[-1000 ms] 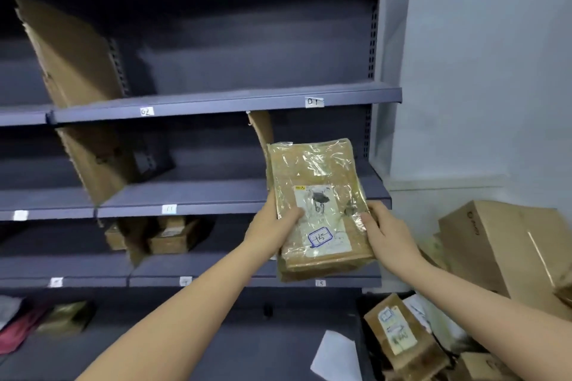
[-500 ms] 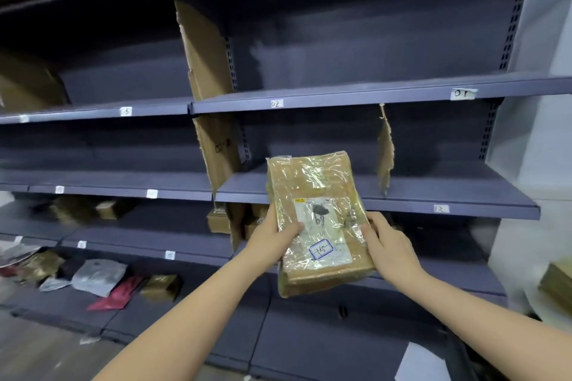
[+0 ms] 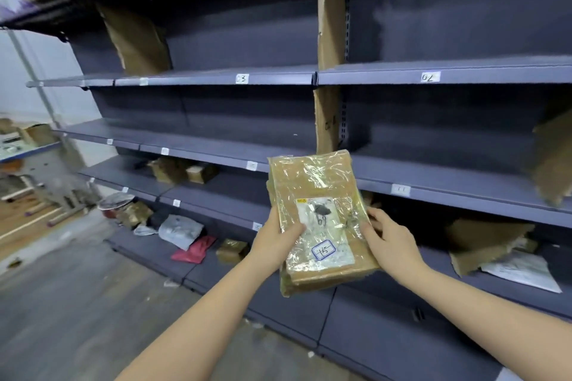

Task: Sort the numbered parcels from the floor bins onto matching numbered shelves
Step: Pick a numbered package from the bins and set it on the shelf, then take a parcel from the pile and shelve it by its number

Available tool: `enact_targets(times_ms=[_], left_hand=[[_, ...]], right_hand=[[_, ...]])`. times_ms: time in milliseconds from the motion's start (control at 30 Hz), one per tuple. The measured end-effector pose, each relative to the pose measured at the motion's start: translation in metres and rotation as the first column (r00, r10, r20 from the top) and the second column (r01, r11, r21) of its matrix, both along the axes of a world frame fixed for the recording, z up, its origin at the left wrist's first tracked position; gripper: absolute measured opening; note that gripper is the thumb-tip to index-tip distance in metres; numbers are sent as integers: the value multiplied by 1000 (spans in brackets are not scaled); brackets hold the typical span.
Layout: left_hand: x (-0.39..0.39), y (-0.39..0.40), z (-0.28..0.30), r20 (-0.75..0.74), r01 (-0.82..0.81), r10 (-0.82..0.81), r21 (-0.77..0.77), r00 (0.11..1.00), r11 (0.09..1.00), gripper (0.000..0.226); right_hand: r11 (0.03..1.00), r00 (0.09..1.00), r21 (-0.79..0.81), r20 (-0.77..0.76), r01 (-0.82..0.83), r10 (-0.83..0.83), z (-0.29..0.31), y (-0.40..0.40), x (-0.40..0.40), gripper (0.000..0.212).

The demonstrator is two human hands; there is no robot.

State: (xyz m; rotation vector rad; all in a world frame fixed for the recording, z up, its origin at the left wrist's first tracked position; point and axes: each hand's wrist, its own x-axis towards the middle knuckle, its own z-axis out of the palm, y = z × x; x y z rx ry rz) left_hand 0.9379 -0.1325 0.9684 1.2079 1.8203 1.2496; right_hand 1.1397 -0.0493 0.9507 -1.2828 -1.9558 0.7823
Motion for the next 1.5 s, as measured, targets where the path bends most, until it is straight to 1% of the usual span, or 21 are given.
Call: enact_targets(times_ms=[133, 200, 300, 367, 500, 633, 767, 900, 1000, 1067, 1167, 1267, 1367, 1500], left_hand=[[-56, -9, -19, 21, -73, 73, -35, 997, 997, 58], [-82, -9, -28, 6, -90, 91, -54, 996, 994, 57], [-122, 1, -43, -20, -87, 86, -85, 996, 993, 46], [-148, 11, -55, -7, -86, 86, -107, 996, 990, 47], [-188, 28, -75, 27, -82, 89, -198, 996, 977, 43], [-224, 53, -93, 66, -63, 88, -312, 994, 948, 48], [-257, 82, -114, 45, -16, 37, -403, 998, 915, 51], [-294, 118, -123, 75, 76, -50, -408, 996, 910, 41], [-326, 149, -132, 104, 123, -88, -398, 991, 909, 38], [-346, 167, -135, 107, 157, -123, -405, 987, 901, 34], [-370, 192, -137, 129, 257, -222, -442, 966, 860, 35], [-390, 219, -142, 167, 317, -270, -459, 948, 830, 27], [-403, 244, -150, 169, 349, -306, -450, 937, 822, 24], [-415, 277, -162, 174, 359, -315, -393, 933, 847, 25]], right_hand=[[998, 997, 4, 46, -55, 55, -20, 6, -63, 35], [996, 995, -6, 57, -85, 85, -33, 11, -91, 33], [991, 989, -36, 75, -127, 129, -52, 23, -130, 34], [987, 983, -58, 94, -150, 155, -64, 34, -154, 35], [978, 974, -136, 143, -156, 175, -91, 54, -194, 34], [977, 967, -163, 193, -136, 167, -110, 72, -224, 33], [978, 960, -189, 248, -84, 130, -125, 86, -249, 34], [982, 962, -187, 270, 3, 49, -132, 103, -281, 33], [979, 952, -184, 304, 83, -24, -136, 114, -309, 30], [966, 942, -202, 323, 161, -89, -139, 121, -327, 30], [939, 927, -230, 335, 256, -171, -148, 131, -351, 30], [914, 914, -249, 333, 321, -231, -152, 144, -370, 28], [899, 903, -240, 324, 367, -282, -159, 161, -384, 27], [894, 885, -195, 333, 403, -326, -171, 192, -399, 35]])
